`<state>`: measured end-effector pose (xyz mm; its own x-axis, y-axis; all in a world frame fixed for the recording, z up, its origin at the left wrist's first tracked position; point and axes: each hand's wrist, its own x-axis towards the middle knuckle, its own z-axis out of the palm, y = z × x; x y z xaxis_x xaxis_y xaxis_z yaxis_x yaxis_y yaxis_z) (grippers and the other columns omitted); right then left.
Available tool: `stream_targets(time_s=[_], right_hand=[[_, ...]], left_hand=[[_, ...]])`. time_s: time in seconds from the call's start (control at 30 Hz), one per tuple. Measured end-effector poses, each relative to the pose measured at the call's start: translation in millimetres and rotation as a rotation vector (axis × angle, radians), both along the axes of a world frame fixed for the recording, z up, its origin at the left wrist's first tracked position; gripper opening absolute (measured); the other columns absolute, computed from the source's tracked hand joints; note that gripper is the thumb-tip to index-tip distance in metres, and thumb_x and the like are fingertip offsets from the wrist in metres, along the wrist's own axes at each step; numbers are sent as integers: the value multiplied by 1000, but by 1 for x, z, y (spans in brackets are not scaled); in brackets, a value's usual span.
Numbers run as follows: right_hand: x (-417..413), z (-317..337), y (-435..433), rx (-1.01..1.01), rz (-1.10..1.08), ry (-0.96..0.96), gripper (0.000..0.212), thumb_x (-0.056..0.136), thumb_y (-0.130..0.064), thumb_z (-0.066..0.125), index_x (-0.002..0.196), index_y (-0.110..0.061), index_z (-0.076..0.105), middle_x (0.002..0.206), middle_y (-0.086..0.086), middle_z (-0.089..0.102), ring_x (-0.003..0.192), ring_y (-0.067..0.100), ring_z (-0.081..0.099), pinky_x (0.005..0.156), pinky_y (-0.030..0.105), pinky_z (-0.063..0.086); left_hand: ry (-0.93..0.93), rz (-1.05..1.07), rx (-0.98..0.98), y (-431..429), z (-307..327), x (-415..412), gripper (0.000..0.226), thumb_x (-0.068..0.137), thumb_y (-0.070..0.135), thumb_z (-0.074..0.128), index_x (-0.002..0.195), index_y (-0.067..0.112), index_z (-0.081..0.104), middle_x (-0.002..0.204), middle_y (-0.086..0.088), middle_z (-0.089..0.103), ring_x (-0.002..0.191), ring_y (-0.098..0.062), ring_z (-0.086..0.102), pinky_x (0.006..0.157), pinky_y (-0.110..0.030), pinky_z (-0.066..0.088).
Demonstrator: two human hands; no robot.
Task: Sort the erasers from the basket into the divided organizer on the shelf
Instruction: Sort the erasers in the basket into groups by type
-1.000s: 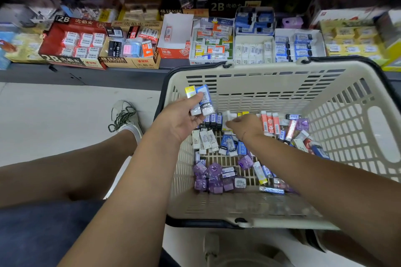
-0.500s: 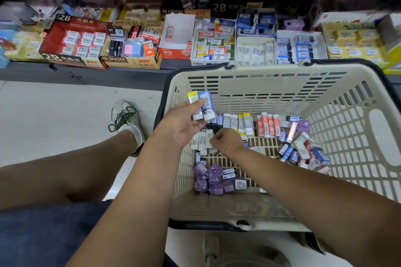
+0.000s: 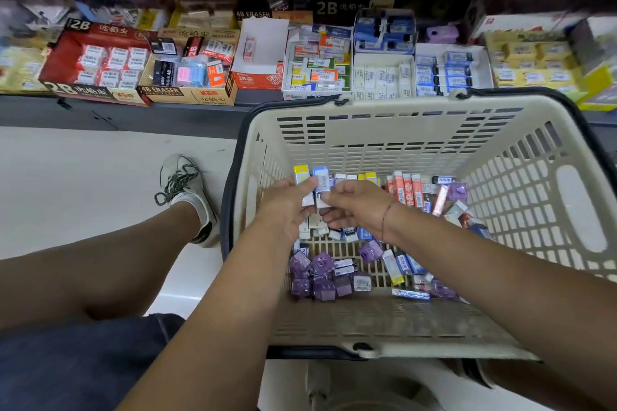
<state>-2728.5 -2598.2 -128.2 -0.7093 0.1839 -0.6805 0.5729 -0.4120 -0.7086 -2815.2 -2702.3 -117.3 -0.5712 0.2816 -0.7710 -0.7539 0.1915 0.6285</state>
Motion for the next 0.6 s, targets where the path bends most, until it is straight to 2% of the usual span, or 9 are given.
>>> stream_targets(time_s=[0.1, 0.13, 0.2, 0.27, 0.33, 0.4, 0.5, 0.57, 0.6], right_hand=[[11, -6, 12, 35, -59, -83, 14, 88, -8, 64, 99, 0, 60, 80, 16, 66, 58, 13, 66, 57, 21, 57], [16, -9, 20, 59, -89, -146, 20, 87, -9, 65, 104, 1, 60, 83, 17, 67, 62, 15, 67, 57, 22, 58], [30, -22, 34, 137, -131, -318, 27, 85, -13, 68, 106, 1, 61, 82, 16, 68, 61, 16, 64, 49, 21, 55], [42, -37, 40, 260, -88, -481, 22, 85, -18, 70, 97, -1, 63, 70, 11, 64, 53, 13, 56, 42, 21, 46], [50, -49, 40, 380, -34, -570, 23, 85, -23, 70, 78, -4, 60, 63, 6, 54, 51, 12, 46, 46, 21, 39], [52, -61, 36, 439, -13, -575, 29, 85, -26, 69, 68, -10, 52, 64, 4, 50, 54, 14, 44, 52, 22, 39], [50, -67, 28, 551, 154, -589, 34, 90, -35, 61, 66, -12, 55, 77, 10, 59, 70, 20, 53, 65, 28, 44], [46, -69, 26, 550, 179, -562, 34, 90, -35, 62, 79, -3, 69, 83, 16, 68, 72, 21, 57, 71, 31, 49], [46, -69, 25, 570, 185, -544, 36, 89, -35, 63, 82, -1, 71, 78, 15, 68, 66, 20, 57, 70, 30, 50]], left_hand=[[-33, 6, -3, -2, -6, 7, 4, 94, 9, 59, 91, 8, 56, 94, -9, 66, 84, -19, 63, 76, -28, 54], [-33, 12, -14, -3, -9, 7, 5, 95, 10, 57, 98, 7, 56, 95, -8, 66, 84, -19, 64, 78, -28, 54], [-37, 20, -53, -5, -16, 6, 22, 97, 14, 54, 117, 5, 54, 99, -7, 66, 84, -17, 64, 76, -27, 54], [-34, 14, -112, -6, -23, 6, 26, 97, 16, 54, 122, 5, 55, 105, -8, 64, 90, -18, 60, 76, -26, 52], [-29, -25, -173, -5, -28, 10, 16, 96, 17, 56, 110, 8, 58, 102, -7, 61, 87, -17, 55, 72, -25, 48], [-20, -92, -227, -5, -33, 17, 11, 94, 17, 60, 103, 10, 59, 92, -5, 58, 72, -13, 48, 60, -22, 44], [6, -156, -273, -4, -44, 23, 26, 89, 16, 67, 112, 5, 62, 101, -12, 62, 67, -14, 51, 46, -17, 46], [47, -178, -294, -2, -49, 25, 25, 88, 10, 68, 111, 3, 62, 100, -14, 62, 63, -13, 52, 50, -20, 48], [59, -198, -305, -1, -51, 26, 24, 88, 7, 67, 111, 3, 62, 100, -15, 62, 62, -13, 52, 55, -21, 49]])
